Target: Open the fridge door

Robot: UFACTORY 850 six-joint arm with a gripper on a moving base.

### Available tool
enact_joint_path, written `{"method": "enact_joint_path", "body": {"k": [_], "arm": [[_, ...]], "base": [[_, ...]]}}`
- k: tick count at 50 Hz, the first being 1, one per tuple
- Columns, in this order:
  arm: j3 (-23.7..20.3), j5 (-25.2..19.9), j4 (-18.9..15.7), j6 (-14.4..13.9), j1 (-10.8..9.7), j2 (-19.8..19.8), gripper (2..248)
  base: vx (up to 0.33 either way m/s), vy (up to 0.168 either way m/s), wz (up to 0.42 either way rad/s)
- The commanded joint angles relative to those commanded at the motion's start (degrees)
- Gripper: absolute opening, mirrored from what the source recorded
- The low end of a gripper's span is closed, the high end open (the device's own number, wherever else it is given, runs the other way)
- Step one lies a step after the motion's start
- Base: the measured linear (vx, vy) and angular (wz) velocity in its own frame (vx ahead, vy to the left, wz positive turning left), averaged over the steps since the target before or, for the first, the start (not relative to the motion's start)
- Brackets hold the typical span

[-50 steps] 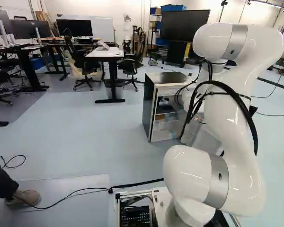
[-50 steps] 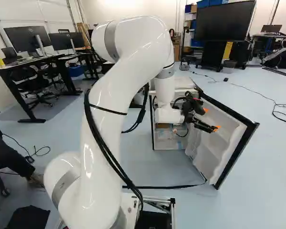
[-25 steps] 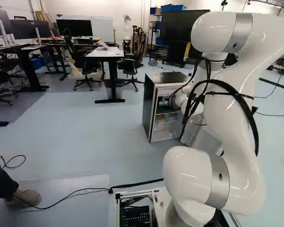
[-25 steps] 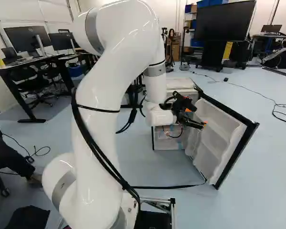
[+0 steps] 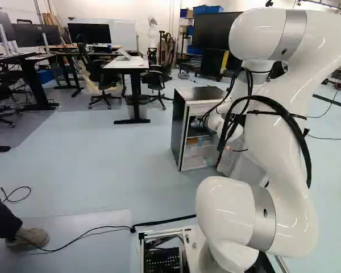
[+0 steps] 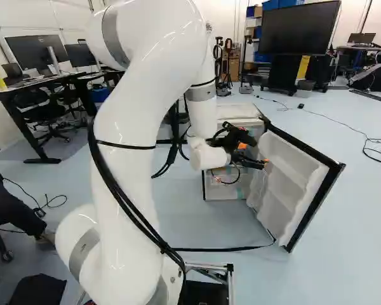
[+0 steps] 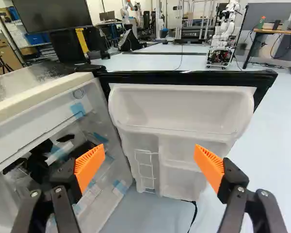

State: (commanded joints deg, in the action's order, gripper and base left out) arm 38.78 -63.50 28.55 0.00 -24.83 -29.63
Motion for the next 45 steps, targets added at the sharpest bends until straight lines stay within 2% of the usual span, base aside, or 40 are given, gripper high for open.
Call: {"method": "enact_joint_path", "body": {"k": [23,45], "arm": [[-0.7,0.3,-0.6,0.0,0.5,1.0,247],[-3.8,1.5,-3.2,0.0,2.8,5.1,247]], "base": [[0.0,0.0,0.0],[0.0,0.0,0.0]]}}
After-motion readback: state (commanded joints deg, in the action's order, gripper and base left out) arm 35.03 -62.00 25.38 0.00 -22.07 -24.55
